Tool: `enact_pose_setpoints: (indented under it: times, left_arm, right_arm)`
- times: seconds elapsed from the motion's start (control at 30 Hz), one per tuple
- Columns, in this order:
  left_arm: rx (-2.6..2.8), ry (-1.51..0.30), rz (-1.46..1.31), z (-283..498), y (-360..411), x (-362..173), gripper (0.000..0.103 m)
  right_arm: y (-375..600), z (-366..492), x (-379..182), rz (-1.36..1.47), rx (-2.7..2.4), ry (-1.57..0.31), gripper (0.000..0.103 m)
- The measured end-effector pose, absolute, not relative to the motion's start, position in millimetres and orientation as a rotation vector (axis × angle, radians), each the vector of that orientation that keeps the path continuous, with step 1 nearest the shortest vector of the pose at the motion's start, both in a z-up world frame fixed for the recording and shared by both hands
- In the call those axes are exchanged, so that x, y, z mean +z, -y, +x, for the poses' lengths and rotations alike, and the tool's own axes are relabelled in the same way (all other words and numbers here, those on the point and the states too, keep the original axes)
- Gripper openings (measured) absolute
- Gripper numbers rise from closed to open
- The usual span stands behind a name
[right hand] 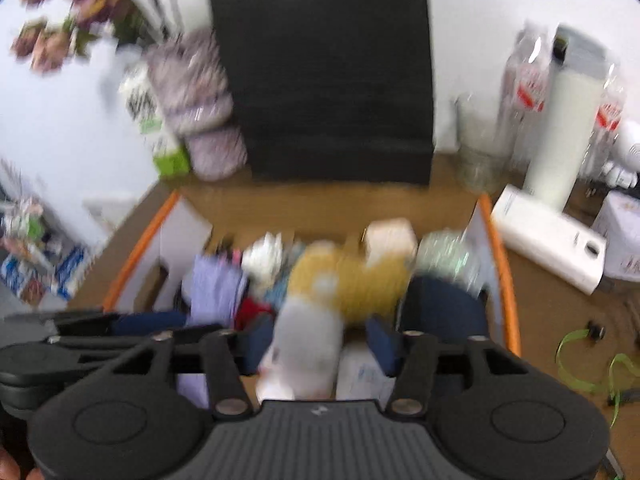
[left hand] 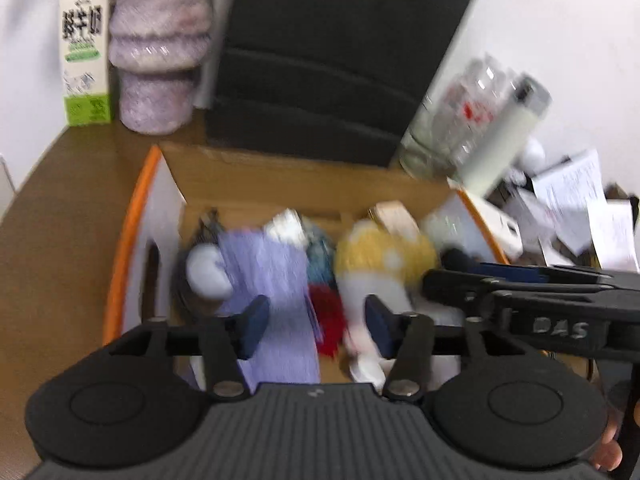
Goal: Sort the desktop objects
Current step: 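Carry the cap and beige block into the cardboard box and open both tools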
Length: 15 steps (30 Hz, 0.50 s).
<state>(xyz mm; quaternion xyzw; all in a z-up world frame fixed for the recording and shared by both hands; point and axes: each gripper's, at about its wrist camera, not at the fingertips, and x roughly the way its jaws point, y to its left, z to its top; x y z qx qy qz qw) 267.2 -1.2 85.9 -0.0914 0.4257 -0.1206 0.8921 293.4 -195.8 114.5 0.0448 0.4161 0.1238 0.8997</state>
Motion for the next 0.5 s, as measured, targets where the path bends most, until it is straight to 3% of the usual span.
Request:
enact_pose_setpoints:
  times: [0.17,0.43,0.5]
  left_arm:
    - [-0.133,-0.854,-0.2,293,-6,116,0.081]
    - [-0.085,-0.813,-0.163,268,-4,126,0.089]
    - [-0.08,-0.771,-0.141,249,-1,125,0.097]
  right_arm:
    - [206,318,135,0.103,0.201,-0.868,0.069]
    - [221,277,137,0.095,0.182,-0.782,0.075]
    - [220,255,136,0.063,0.18,-0.731,0.075]
